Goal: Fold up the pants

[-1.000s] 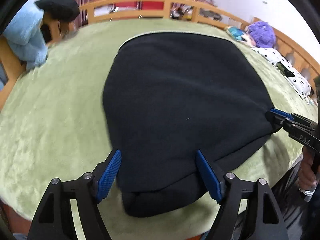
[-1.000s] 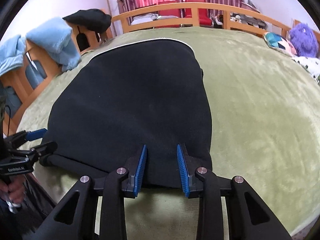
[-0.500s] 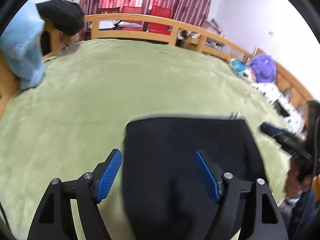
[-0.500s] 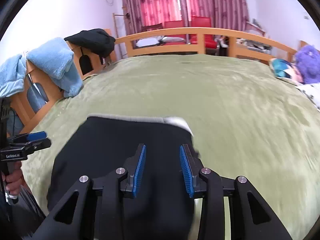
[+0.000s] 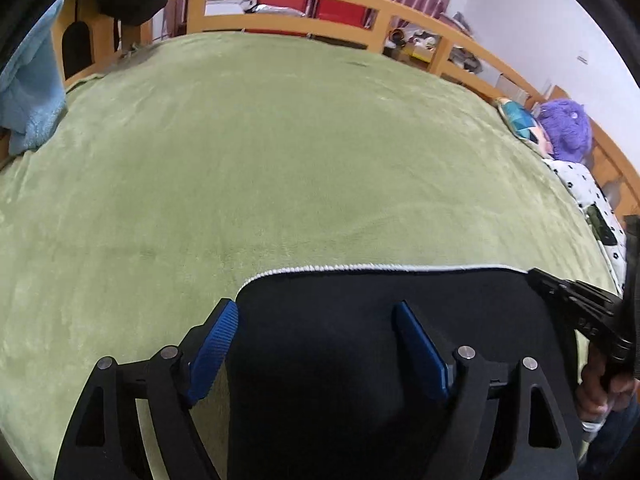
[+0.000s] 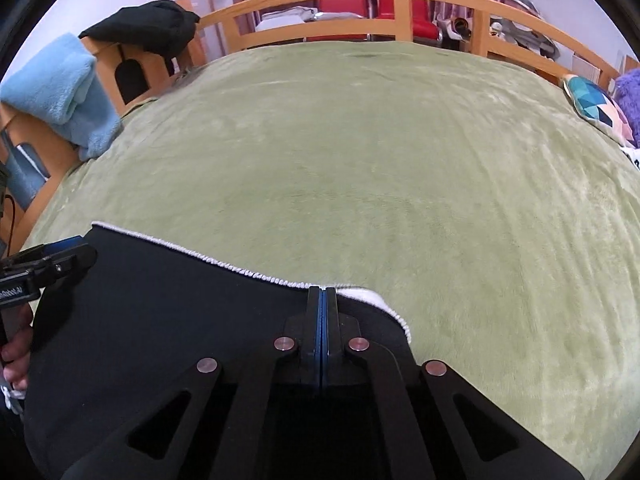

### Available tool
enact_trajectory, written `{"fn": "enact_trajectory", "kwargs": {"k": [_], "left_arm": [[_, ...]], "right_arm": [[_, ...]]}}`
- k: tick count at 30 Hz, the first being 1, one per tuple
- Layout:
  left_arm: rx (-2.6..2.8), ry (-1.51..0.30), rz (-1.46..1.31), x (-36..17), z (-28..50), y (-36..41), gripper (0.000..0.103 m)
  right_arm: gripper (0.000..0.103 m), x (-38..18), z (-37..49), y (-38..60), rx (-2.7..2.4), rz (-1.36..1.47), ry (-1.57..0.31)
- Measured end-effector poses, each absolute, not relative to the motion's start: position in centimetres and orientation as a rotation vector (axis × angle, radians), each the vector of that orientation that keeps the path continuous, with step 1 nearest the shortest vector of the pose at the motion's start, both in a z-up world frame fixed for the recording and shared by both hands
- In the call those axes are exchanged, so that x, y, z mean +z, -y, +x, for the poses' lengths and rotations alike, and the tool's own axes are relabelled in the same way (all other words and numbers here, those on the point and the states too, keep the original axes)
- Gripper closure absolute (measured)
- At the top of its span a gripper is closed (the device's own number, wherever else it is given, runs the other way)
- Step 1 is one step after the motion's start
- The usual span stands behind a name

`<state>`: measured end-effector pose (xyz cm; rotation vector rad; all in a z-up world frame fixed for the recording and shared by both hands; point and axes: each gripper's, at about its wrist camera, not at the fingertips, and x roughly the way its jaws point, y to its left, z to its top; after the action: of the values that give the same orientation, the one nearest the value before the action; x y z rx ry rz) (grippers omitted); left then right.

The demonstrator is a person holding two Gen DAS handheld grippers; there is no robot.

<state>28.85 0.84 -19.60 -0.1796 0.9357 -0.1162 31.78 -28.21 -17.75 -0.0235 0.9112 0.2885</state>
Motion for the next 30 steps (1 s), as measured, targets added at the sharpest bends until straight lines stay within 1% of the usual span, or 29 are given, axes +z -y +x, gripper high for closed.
{"fn": "enact_trajectory", "kwargs": {"k": [2, 4, 5, 6, 7, 10, 13, 15, 17, 18, 19, 20, 23, 24, 26, 27, 28, 29, 30], "left_arm": [[-0.123, -0.944, -0.208, -19.1, 28.6, -1.2, 0.023], [-0.12, -0.939, -0.207, -17.2, 27.0, -1.5, 0.03], [-0.116, -0.928, -0.187, -16.1, 25.8, -1.6, 0.03], [-0.113, -0.916, -0.168, -15.3, 24.6, -1.7, 0.03], [-0.117, -0.899, -0.155, -14.6, 23.0, -2.0, 0.03], [-0.19, -0.905, -0.192, -14.3, 18.3, -2.4, 0.029], [-0.215, -0.951, -0.229, -16.2, 14.5, -2.2, 0.029], [-0.183, -1.0, -0.204, -18.3, 13.0, -2.2, 0.025], [-0.159, -1.014, -0.29, -19.0, 11.8, -3.8, 0.026], [-0.14, -1.019, -0.323, -18.6, 11.2, -4.6, 0.027], [-0.123, -1.009, -0.326, -18.1, 10.7, -4.9, 0.029], [-0.103, -0.996, -0.319, -17.7, 10.3, -5.1, 0.029], [-0.106, -0.972, -0.301, -16.0, 9.0, -4.5, 0.029], [-0.118, -0.958, -0.3, -15.3, 8.5, -4.0, 0.029], [-0.138, -0.924, -0.294, -13.7, 7.6, -3.1, 0.029], [-0.147, -0.904, -0.291, -12.7, 6.9, -2.5, 0.028], [-0.158, -0.881, -0.288, -11.6, 6.2, -1.9, 0.028], [-0.168, -0.865, -0.281, -10.7, 5.9, -1.3, 0.028], [-0.174, -0.848, -0.271, -9.5, 5.5, -0.5, 0.028]], "right_arm": [[0.103, -17.2, 31.6, 28.3, 0.287, -0.012, -0.905], [0.103, -15.8, 30.5, 28.9, 0.239, -0.001, -0.883], [0.102, -14.7, 29.5, 29.5, 0.202, 0.013, -0.86], [0.091, -13.9, 28.5, 30.0, 0.185, 0.035, -0.84], [0.084, -12.9, 26.7, 30.7, 0.201, 0.078, -0.811], [0.076, -12.1, 22.0, 30.9, 0.266, 0.101, -0.791], [0.075, -14.3, 18.7, 30.2, 0.308, 0.032, -0.834], [0.074, -16.7, 17.6, 30.5, 0.279, -0.001, -0.877], [0.074, -16.9, 16.4, 32.3, 0.253, 0.077, -0.866], [0.074, -16.6, 16.0, 33.0, 0.205, 0.092, -0.876], [0.073, -16.2, 15.5, 33.9, 0.117, 0.087, -0.877], [0.072, -15.9, 15.2, 34.5, 0.084, 0.097, -0.874], [0.072, -14.9, 13.7, 35.6, 0.093, 0.197, -0.897], [0.072, -14.3, 13.1, 35.4, 0.098, 0.204, -0.898], [0.069, -12.9, 12.2, 34.7, 0.096, 0.182, -0.877], [0.064, -11.9, 11.3, 34.1, 0.099, 0.165, -0.852], [0.056, -11.2, 10.7, 33.8, 0.101, 0.157, -0.837], [0.051, -10.2, 9.9, 33.3, 0.098, 0.146, -0.825], [0.043, -9.4, 9.3, 33.0, 0.095, 0.136, -0.817]]}}
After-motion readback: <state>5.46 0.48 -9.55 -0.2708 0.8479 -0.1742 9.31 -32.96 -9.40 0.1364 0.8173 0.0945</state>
